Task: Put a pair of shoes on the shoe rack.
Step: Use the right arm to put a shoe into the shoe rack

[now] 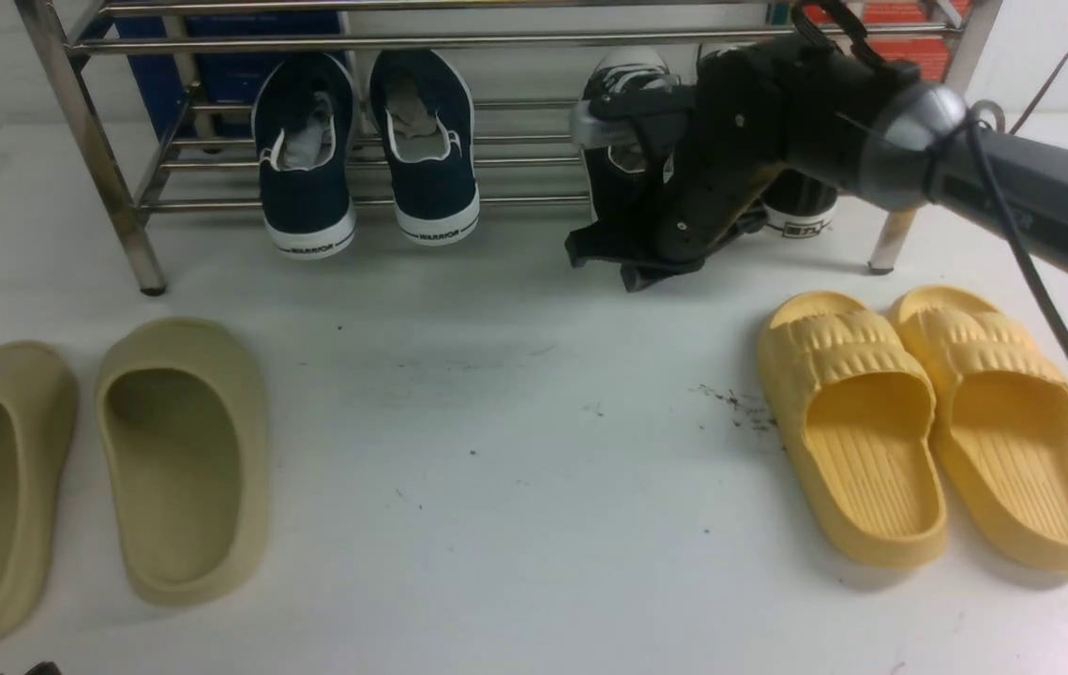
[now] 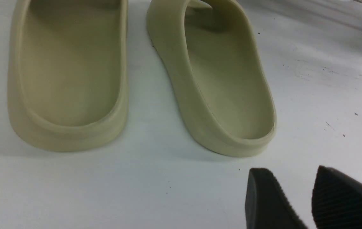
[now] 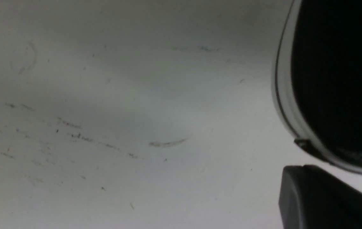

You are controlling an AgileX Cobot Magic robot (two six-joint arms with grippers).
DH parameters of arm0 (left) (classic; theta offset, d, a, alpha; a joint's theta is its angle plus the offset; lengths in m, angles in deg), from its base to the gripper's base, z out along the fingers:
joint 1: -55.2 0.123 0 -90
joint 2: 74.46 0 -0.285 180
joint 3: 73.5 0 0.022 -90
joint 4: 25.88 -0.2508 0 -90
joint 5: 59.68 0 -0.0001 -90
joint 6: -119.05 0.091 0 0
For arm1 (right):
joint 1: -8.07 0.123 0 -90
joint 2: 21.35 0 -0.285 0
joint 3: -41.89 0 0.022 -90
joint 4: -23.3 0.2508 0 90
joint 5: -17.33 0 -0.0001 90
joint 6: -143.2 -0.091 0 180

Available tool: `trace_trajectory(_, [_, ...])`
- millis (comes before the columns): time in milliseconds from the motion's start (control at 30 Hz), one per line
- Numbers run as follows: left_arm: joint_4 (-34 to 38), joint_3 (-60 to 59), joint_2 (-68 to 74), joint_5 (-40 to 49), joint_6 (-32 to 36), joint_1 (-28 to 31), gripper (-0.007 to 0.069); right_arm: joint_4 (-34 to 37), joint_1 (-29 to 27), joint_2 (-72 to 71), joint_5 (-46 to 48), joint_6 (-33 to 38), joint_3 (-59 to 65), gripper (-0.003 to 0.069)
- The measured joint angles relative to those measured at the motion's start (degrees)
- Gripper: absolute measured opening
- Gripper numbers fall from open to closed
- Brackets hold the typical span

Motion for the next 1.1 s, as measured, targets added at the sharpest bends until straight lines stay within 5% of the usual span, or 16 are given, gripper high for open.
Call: trace_trajectory(1100, [0.0,0.0,0.0,0.0,0.0,0.0,0.0239,-1.5,-0.5,-0.8,-5.2,-0.4,0.1,0.0017])
